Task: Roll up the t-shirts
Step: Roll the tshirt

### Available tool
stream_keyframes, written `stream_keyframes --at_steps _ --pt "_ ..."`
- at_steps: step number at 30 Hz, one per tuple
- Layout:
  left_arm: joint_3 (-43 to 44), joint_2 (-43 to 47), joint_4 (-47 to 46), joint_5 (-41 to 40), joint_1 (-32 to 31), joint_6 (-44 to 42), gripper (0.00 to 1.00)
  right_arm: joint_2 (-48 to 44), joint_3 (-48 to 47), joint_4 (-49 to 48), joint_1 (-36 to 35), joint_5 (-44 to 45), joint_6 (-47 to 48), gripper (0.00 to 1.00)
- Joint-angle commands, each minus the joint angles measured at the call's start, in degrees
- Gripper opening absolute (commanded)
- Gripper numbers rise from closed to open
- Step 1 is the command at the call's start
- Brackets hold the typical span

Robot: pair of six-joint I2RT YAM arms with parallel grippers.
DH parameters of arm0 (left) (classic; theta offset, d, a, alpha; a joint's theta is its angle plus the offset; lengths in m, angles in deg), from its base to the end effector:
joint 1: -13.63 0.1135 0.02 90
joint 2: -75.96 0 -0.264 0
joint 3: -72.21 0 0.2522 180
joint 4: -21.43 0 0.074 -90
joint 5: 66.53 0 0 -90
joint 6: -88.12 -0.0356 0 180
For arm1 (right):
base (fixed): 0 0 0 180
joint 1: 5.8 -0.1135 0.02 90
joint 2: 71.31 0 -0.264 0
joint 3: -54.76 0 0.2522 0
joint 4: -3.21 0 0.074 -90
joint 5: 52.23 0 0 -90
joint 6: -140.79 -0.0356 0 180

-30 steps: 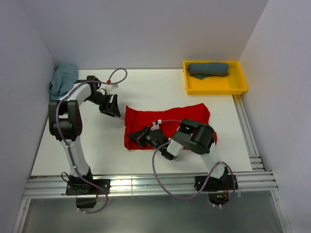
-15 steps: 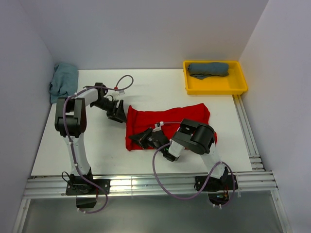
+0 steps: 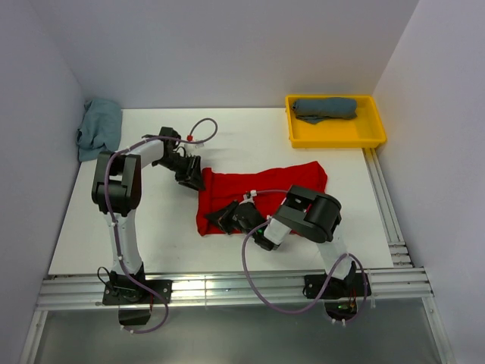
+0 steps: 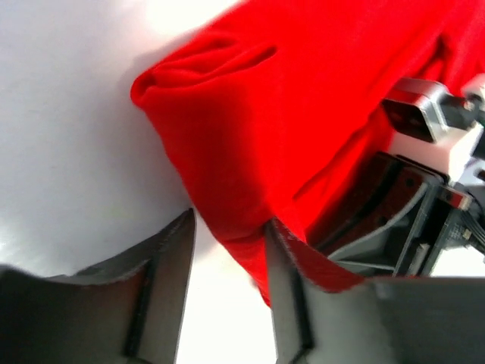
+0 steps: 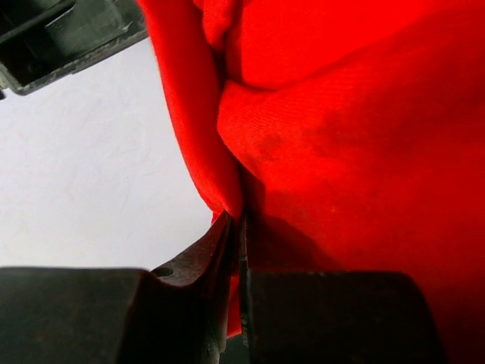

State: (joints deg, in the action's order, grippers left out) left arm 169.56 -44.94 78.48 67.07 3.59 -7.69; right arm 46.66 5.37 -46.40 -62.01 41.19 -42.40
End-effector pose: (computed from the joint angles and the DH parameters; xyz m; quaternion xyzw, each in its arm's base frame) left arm 0.3926 -0.0944 0.1408 0.1577 0.9123 -0.3727 0.0624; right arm 0.1906 0.2810 0.0763 0.2745 0.7661 0.5537 0.1766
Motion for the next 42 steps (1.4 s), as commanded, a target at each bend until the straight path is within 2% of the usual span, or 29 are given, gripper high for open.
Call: stream_keyframes --at_steps 1,5,6,9,10,11,13,14,16,17,21,26,36,42 --pt "1.3 -0.2 -3.5 -5.4 -0.5 3.5 0.41 -4.0 -1.8 8.2 0.5 0.6 3.6 0.0" --pt "2.5 -0.7 -3.0 -8.5 -1.2 4.5 0.21 -7.2 -5.6 19.5 0.4 1.4 9.2 0.01" --pt "2.6 -0.7 -2.9 -9.5 -1.4 4.7 0.09 -7.8 -7.1 24.1 0.3 1.9 10.4 0.04" --pt "2.9 -0.5 -2.6 -11.0 -1.9 4.7 0.0 -10.8 -9.4 31.9 -0.2 4.6 14.9 0.17" --pt "2.9 -0.4 -2.6 -11.9 -2.3 4.8 0.0 -12.2 -9.9 33.7 -0.5 5.3 15.7 0.21" --pt "3.0 -0.4 -2.4 -12.4 -2.4 4.9 0.0 -13.0 -10.5 37.8 -0.7 6.6 16.5 0.3" --pt "3.2 -0.2 -2.2 -14.1 -2.9 5.2 0.0 -15.4 -13.7 43.7 -1.4 9.0 19.2 0.37" --pt "3.4 -0.1 -2.0 -14.3 -3.0 5.2 0.0 -16.1 -16.7 50.6 -1.8 11.9 20.1 0.4" --pt "3.8 0.0 -1.5 -15.5 -3.4 5.4 0.0 -17.2 -20.4 58.2 -2.6 15.0 22.4 0.44" --pt "3.9 0.1 -1.4 -15.7 -3.5 5.2 0.0 -17.4 -22.2 64.4 -3.5 16.7 23.3 0.44" --pt "4.6 0.1 -0.6 -16.5 -4.1 5.1 0.0 -18.4 -29.1 71.5 -5.3 22.5 26.4 0.44" --pt "5.4 -0.5 0.0 -17.3 -4.5 5.0 0.0 -15.9 -37.0 81.5 -6.4 23.6 27.4 0.44" --pt "5.9 -0.9 0.3 -17.8 -5.2 5.2 0.0 -13.7 -37.8 84.0 -9.3 22.8 26.1 0.51" --pt "6.6 -1.2 0.7 -18.1 -5.4 5.3 0.0 -12.5 -37.2 81.6 -10.2 19.6 26.1 0.54"
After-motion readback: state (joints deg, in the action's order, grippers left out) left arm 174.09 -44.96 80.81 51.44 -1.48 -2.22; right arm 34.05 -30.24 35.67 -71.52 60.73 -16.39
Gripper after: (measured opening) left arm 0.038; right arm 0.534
